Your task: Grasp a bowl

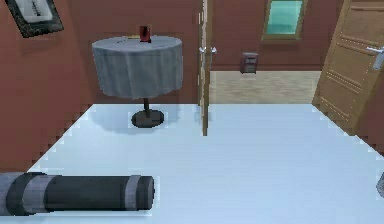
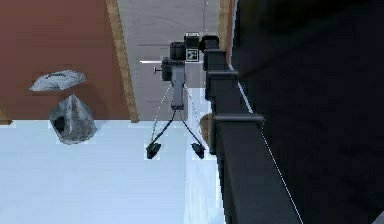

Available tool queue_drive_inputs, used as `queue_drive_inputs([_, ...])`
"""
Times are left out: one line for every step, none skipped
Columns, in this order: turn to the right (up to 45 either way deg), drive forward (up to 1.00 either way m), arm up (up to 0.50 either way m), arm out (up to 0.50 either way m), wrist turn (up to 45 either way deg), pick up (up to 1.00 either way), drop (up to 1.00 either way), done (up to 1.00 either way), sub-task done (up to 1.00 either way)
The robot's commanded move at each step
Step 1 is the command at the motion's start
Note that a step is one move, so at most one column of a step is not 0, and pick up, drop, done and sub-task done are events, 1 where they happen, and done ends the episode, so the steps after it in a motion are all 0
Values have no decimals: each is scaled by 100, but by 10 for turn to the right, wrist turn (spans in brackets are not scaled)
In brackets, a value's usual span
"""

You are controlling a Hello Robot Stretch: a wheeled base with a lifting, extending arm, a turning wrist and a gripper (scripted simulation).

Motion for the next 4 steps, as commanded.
queue_drive_inputs([0, 0, 0, 2, 0, 0, 0, 0, 0])
queue_drive_inputs([0, 0, 0, 0, 450, 0, 0, 0, 0])
queue_drive_inputs([0, 0, 0, 0, 450, 0, 0, 0, 0])
queue_drive_inputs([0, 0, 0, 0, 450, 0, 0, 0, 0])
